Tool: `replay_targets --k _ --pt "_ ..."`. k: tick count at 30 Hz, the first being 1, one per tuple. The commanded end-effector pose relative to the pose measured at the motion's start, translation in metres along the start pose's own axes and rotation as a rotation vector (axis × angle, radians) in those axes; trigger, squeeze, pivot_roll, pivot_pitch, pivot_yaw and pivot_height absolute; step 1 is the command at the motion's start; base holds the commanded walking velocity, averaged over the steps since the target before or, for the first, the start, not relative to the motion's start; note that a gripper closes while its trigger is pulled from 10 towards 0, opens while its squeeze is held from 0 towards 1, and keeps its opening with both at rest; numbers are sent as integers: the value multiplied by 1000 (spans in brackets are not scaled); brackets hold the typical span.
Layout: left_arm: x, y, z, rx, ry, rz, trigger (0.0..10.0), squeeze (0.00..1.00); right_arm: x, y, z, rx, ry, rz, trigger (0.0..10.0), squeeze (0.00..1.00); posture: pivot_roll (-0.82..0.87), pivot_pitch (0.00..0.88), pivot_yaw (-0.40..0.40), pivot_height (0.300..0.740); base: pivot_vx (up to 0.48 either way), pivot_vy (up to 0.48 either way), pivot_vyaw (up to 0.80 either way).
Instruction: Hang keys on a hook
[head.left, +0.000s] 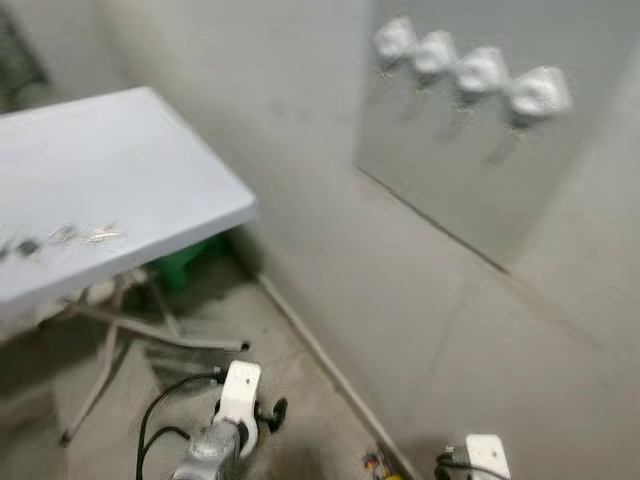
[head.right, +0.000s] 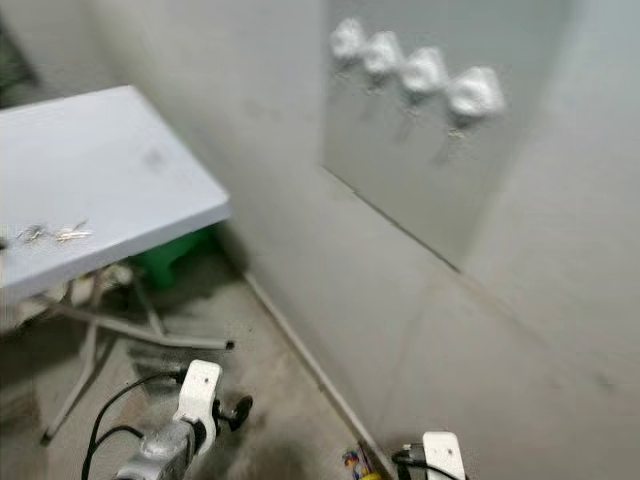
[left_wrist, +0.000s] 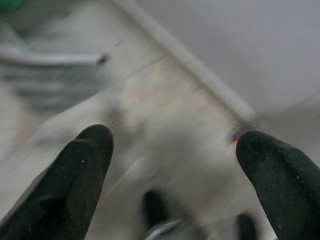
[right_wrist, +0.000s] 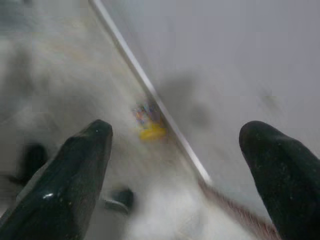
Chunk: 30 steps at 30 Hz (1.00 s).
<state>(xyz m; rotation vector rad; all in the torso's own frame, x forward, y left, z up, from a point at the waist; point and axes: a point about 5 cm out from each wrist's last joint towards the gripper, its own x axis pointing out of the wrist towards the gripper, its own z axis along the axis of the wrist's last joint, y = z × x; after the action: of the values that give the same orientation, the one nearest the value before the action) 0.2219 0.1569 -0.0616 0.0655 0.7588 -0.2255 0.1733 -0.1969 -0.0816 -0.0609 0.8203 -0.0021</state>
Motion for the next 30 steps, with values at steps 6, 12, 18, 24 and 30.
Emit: replay_targets --k 6,12,18,24,30 --pt "3 -12 3 17 -13 -39 10000 0 -5 -4 -15 -5 51 -1 10000 0 3 0 -28 740 0 0 800" --pt "4 -12 7 14 -25 -35 10000 0 -4 -4 -12 -6 47 1 10000 0 8 0 -33 740 0 0 800" --pt "5 -12 15 -2 -57 -46 10000 0 -3 -4 -9 4 33 2 10000 0 5 0 -38 740 0 0 800" --pt "2 -2 6 -78 -29 -13 10000 0 -3 -5 -6 50 15 -9 10000 0 4 0 -37 740 0 0 225" --pt "-1 4 0 -97 -19 14 10000 0 -3 -4 -7 42 20 -4 10000 0 23 0 -44 740 0 0 0"
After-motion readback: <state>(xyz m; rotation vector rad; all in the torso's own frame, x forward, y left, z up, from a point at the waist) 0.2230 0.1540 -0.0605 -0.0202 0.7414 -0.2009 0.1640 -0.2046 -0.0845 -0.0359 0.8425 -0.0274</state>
